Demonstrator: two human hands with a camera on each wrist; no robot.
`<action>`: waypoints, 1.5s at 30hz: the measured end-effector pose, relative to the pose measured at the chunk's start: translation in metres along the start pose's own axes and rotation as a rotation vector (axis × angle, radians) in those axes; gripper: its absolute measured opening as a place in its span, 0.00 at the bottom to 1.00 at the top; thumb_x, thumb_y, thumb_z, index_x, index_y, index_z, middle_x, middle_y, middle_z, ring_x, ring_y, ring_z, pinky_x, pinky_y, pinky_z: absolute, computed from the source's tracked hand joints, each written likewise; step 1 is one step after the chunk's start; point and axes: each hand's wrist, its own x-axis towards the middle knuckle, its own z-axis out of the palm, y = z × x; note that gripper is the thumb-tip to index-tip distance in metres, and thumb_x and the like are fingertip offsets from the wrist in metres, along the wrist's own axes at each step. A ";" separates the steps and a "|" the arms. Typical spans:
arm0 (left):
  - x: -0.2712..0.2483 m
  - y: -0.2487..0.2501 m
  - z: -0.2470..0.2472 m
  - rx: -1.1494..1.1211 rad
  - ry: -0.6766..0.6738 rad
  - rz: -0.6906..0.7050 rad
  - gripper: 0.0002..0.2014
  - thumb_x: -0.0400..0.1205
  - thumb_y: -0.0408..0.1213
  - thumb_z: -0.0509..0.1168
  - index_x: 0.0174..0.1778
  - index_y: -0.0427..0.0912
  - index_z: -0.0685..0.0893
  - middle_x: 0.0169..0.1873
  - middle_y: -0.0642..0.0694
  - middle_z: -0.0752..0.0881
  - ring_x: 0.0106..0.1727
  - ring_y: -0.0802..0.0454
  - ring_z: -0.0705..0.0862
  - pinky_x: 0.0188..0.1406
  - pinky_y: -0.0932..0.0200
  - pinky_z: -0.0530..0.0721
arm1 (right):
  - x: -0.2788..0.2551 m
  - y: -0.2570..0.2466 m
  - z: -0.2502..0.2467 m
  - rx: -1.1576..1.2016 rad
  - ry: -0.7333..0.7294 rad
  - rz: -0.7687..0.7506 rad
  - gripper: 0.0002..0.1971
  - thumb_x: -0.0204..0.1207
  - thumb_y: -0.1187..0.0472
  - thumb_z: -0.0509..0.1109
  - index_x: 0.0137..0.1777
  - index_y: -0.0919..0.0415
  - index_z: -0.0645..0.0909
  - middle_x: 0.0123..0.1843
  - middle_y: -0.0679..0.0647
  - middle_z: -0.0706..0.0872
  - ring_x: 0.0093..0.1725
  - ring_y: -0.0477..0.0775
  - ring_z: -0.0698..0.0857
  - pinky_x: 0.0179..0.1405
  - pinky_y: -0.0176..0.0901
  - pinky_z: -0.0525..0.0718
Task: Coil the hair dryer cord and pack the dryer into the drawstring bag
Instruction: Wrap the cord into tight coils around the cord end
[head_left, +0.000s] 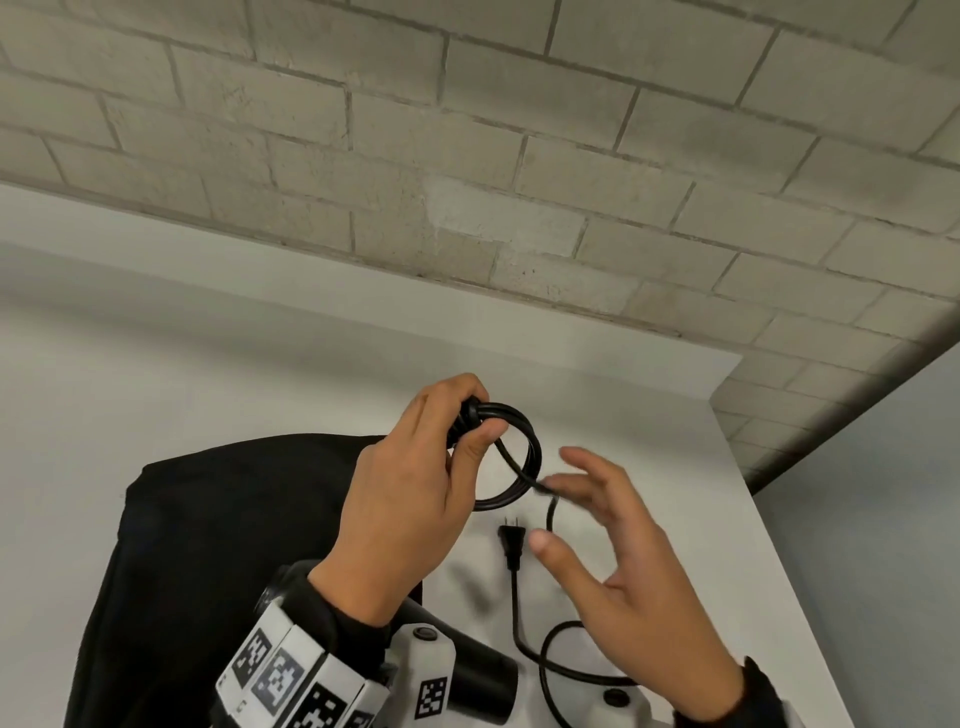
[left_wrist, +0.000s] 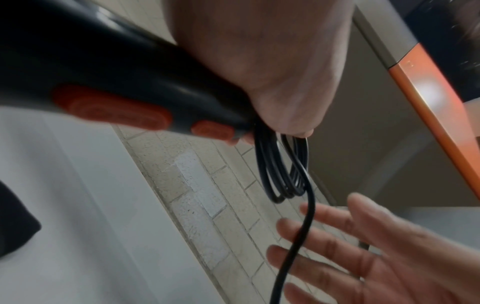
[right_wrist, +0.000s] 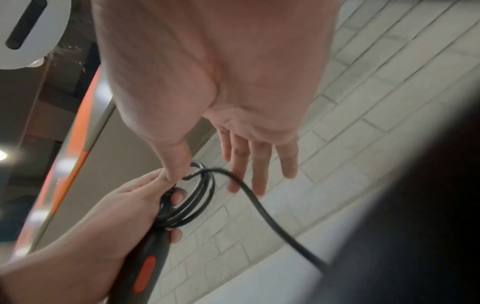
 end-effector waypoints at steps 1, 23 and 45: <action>0.000 0.000 0.000 0.003 0.002 0.000 0.10 0.87 0.52 0.55 0.60 0.52 0.74 0.42 0.63 0.76 0.37 0.62 0.78 0.30 0.62 0.78 | 0.000 -0.001 0.002 0.001 -0.007 -0.025 0.22 0.76 0.48 0.72 0.68 0.37 0.70 0.55 0.39 0.85 0.63 0.43 0.83 0.61 0.36 0.79; -0.005 0.009 -0.002 -0.099 -0.069 0.082 0.21 0.81 0.62 0.62 0.59 0.49 0.80 0.42 0.60 0.80 0.31 0.67 0.74 0.29 0.56 0.82 | 0.047 -0.064 -0.009 0.021 0.163 -0.371 0.04 0.78 0.63 0.71 0.45 0.56 0.87 0.36 0.47 0.82 0.32 0.44 0.78 0.34 0.25 0.72; -0.014 0.009 -0.006 -0.147 -0.014 0.103 0.17 0.86 0.60 0.52 0.57 0.53 0.76 0.34 0.57 0.84 0.30 0.55 0.82 0.28 0.65 0.77 | 0.038 -0.023 0.007 0.544 -0.016 -0.118 0.17 0.78 0.45 0.68 0.57 0.55 0.87 0.49 0.49 0.91 0.41 0.45 0.86 0.41 0.34 0.81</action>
